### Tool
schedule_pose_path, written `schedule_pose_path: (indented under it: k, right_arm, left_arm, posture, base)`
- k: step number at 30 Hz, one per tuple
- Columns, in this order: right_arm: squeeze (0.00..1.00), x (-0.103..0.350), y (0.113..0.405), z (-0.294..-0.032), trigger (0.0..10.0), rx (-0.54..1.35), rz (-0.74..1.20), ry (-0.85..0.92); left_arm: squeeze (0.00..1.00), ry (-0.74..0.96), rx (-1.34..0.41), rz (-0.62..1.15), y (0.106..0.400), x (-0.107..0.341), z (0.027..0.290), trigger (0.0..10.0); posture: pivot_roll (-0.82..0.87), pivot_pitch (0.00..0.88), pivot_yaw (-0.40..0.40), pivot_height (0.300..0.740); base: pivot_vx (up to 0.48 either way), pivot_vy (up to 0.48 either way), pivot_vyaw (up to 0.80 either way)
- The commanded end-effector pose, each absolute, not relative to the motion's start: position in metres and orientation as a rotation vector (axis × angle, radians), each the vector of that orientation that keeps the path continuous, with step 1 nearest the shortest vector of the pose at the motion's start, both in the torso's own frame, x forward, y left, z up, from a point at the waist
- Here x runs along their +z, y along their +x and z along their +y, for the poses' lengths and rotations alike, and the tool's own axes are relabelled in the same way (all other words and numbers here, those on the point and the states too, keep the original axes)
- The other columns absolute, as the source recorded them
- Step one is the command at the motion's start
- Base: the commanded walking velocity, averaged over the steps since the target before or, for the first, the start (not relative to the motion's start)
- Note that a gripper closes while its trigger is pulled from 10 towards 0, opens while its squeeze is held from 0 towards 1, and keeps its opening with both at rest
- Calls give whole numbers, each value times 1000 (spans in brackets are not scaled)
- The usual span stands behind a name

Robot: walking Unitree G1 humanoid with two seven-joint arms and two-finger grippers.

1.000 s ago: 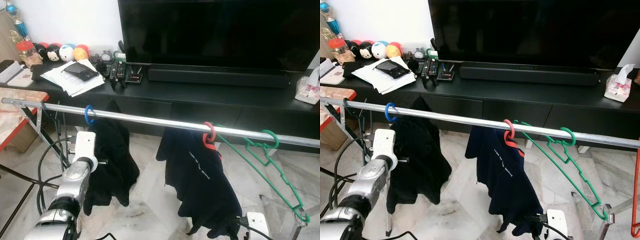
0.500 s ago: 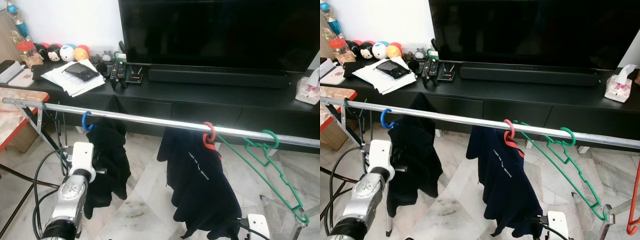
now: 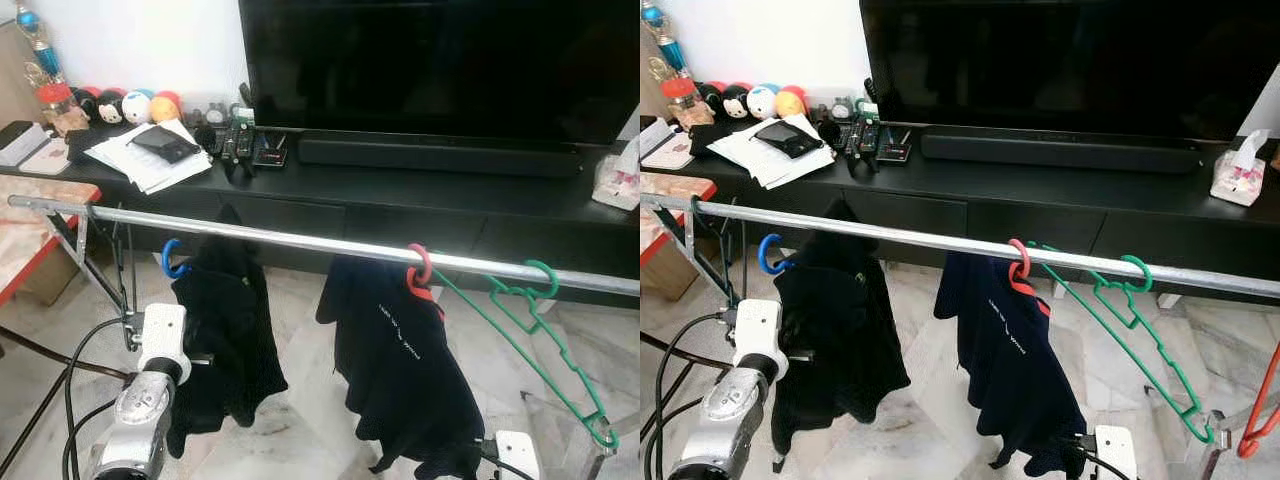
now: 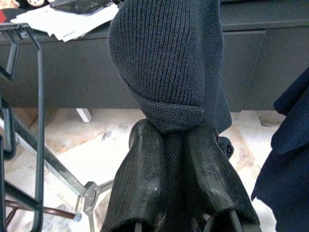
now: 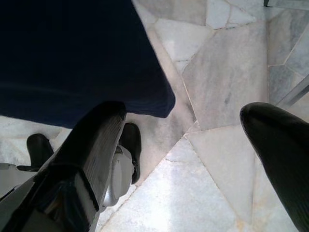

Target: Hang hanger

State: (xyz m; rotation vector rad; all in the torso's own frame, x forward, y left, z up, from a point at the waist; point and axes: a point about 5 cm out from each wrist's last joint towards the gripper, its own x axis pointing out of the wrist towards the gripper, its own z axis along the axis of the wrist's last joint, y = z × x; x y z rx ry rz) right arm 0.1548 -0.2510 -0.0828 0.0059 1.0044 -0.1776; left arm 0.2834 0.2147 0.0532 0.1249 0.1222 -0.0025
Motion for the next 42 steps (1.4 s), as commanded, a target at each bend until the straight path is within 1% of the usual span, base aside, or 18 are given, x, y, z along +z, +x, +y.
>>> schedule_pose_path:
  k: [1, 42]
  right_arm:
    - [0, -85, 151, -250, 10000, -188, 1009, 16]
    - [0, -81, 158, -252, 10000, -198, 991, 23]
  left_arm:
    - [0, 124, 4, 86, 286, 62, 216, 10000]
    - [0, 120, 29, 82, 289, 72, 216, 10000]
  posture:
    - [-108, 0, 48, 740]
    - [-95, 0, 47, 740]
  base:
    - [-270, 0, 0]
    - [-283, 0, 0]
